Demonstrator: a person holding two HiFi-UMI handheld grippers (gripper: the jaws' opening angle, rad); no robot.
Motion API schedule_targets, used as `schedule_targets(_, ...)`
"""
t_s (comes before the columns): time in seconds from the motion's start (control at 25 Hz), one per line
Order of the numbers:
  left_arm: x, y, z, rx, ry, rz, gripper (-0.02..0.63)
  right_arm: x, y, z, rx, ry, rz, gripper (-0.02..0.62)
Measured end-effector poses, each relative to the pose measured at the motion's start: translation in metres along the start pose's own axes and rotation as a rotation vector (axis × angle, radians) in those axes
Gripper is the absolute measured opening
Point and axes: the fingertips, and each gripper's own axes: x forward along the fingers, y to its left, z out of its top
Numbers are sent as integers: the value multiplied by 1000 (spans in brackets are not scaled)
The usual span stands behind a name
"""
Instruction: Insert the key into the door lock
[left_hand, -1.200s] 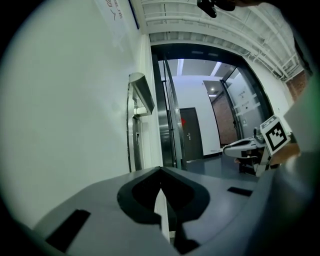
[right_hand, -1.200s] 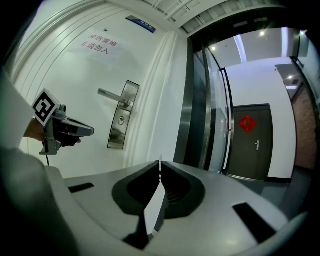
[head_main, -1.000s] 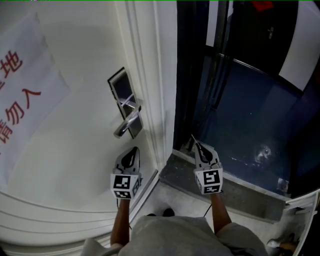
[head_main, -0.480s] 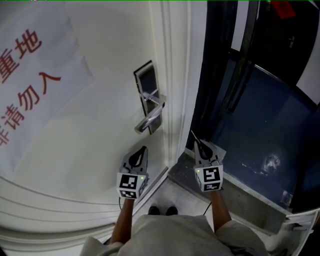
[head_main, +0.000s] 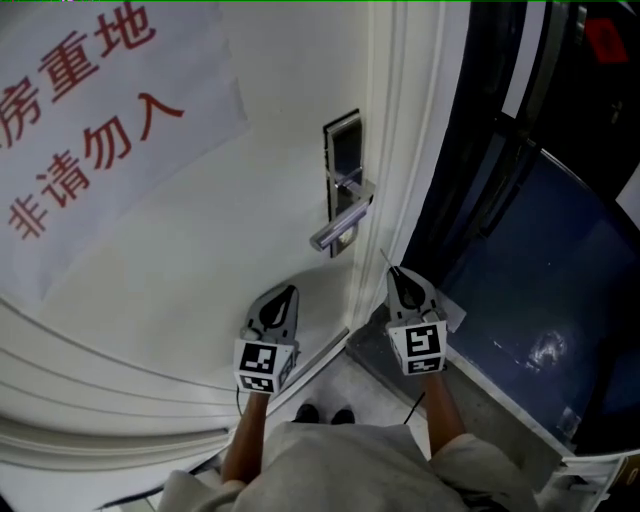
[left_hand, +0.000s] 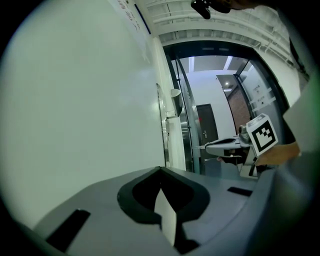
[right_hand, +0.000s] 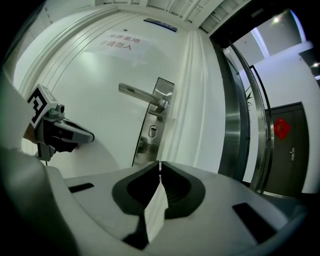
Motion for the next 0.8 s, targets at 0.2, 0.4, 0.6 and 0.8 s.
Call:
schedule_targets(0.2, -5, 5, -1, -7, 4, 11, 17, 8, 13, 8, -30, -10, 36, 29)
schedule_targets(0.4, -4, 4, 6, 0, -18, 3, 17, 14, 14, 22, -202, -31, 34, 29)
schedule_targets(0.6, -4, 3, 4, -4, -13, 3, 17, 23, 18, 42, -578, -40, 11, 29)
schedule_targets(0.8, -3, 2, 7, -1, -23, -1, 17, 34, 24, 49, -901, -51, -6, 29)
